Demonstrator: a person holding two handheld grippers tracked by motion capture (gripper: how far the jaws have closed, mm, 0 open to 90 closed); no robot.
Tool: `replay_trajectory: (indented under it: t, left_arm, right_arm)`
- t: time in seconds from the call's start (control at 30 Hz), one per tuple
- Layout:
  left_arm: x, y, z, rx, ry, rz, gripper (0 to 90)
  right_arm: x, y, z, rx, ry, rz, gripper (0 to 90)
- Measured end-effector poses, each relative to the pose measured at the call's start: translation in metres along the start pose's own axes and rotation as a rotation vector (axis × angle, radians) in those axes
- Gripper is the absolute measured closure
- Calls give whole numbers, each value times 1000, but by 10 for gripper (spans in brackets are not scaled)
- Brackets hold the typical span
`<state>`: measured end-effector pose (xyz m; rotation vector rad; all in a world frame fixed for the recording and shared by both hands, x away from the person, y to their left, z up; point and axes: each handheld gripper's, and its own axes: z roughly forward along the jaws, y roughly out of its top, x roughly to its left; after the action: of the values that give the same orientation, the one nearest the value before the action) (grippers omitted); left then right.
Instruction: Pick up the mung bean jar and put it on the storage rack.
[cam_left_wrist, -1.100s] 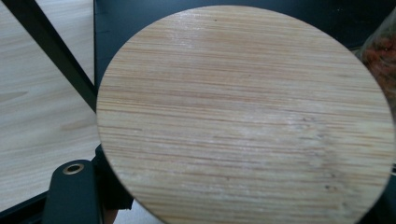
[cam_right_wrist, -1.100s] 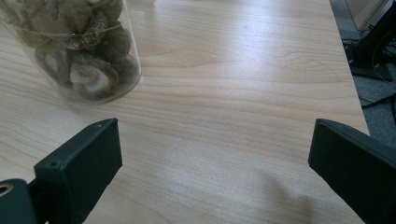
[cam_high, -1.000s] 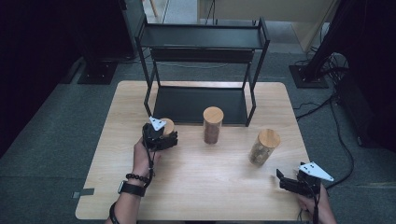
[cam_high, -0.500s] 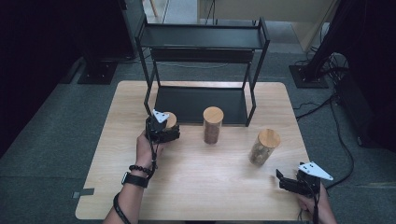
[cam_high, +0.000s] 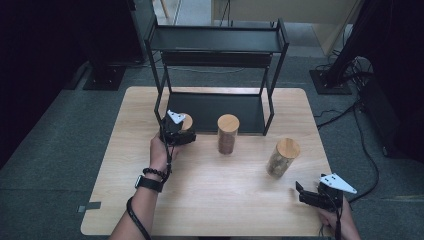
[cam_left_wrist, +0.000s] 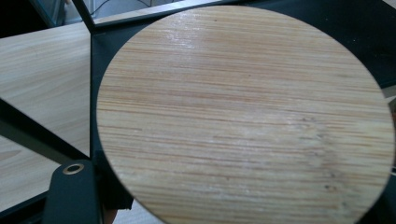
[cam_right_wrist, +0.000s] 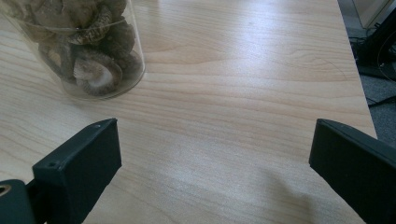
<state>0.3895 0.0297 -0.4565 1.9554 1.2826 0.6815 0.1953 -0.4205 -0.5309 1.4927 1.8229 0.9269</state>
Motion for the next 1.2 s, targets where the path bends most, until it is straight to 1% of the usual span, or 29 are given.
replay_trajectory:
  t: [0.23, 0.37, 0.67, 0.9, 1.03, 1.13, 1.2]
  left_arm:
    - [2, 9, 5, -5, 0, -7, 257]
    - [3, 13, 8, -5, 2, -20, 257]
    - [4, 22, 15, -7, 6, -20, 257]
    - [9, 27, 27, 1, 20, -43, 257]
    - [11, 27, 33, 6, 23, -40, 257]
    - [13, 27, 38, 6, 28, -50, 257]
    - [14, 28, 41, 6, 21, -71, 257]
  right_arm:
    - [0, 0, 0, -2, -1, 2, 18]
    - [0, 0, 0, -3, -2, 3, 18]
    - [0, 0, 0, -1, -2, 2, 18]
    - [0, 0, 0, -3, 0, 3, 18]
    - [0, 0, 0, -3, 0, 4, 18]
    - [0, 0, 0, -3, 0, 4, 18]
    - [0, 0, -1, -3, 0, 2, 18]
